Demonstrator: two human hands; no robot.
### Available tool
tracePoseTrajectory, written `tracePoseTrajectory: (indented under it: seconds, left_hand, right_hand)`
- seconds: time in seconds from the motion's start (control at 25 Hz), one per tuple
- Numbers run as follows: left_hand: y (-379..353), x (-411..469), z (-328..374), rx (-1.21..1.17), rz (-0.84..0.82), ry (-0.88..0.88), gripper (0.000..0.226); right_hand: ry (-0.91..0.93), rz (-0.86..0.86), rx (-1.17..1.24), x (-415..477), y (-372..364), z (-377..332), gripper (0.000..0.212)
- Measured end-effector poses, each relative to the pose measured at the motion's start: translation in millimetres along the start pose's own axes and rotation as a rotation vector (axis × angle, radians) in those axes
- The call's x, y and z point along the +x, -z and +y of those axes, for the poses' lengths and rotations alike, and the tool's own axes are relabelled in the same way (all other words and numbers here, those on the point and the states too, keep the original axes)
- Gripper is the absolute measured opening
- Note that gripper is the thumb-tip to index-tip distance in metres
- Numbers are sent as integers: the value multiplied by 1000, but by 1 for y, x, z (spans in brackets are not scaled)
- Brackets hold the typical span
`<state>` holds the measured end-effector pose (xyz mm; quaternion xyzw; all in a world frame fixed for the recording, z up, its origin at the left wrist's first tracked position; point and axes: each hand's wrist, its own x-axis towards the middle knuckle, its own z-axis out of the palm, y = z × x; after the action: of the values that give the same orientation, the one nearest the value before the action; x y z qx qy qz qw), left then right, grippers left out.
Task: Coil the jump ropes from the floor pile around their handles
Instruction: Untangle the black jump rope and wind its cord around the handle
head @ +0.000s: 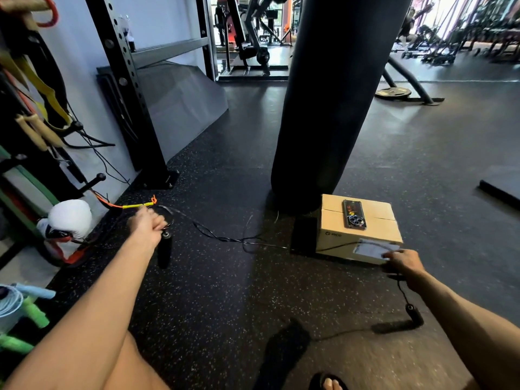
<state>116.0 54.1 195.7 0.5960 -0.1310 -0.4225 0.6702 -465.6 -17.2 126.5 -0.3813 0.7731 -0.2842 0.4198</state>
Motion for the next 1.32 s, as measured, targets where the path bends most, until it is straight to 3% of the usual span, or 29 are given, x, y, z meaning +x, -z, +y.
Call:
tracePoseTrajectory:
  seconds: [0.04,0.12,0.24,0.36,0.48,0.6,0.72,0.8,0.88,0.96,1.12,1.24,1.32]
  left_hand:
    - [-13,4,-6,-30,-12,-35,44]
    - [-38,-11,-3,-103,-214,63,46]
    - [-66,-34,2,-94,-413,57,46]
    - [-91,-58,7,-112,-589,89,52]
    - [-108,-75,14,-87,-718,122,51]
    - [-119,-90,20,-1,-819,134,47]
    - [-128,-99,17,70,-928,136,48]
    - [-136,-105,15,85,-985,142,48]
    - [-141,-109,15,79,-1011,136,48]
    - [-144,-109,14,39,-985,128,47]
    - [-144,-89,8,-104,-705,118,44]
    - [-121,-57,5,-230,-400,102,44]
    - [-95,-36,7,-300,-205,76,43]
  right_hand:
    - [59,-126,-95,-2,-6,-2,17]
    - [161,-356,-299,-10,-19,-9,19]
    - [187,-615,-624,-26,-47,-15,24]
    - [195,-776,-956,-43,-77,-19,28]
    - [341,-806,-1127,-61,-103,-22,34]
    - [536,-722,-934,-71,-133,-23,61]
    - [514,-745,-532,-81,-160,-32,82]
    - [506,-720,-399,-83,-172,-36,80]
    - [581,-617,-397,-83,-176,-40,52]
    - [636,-576,-361,-84,-178,-42,23]
    - [602,-586,-226,-86,-176,-45,15]
    - [606,-331,-255,-61,-153,-41,15]
    - [490,-108,-259,-29,-117,-28,17]
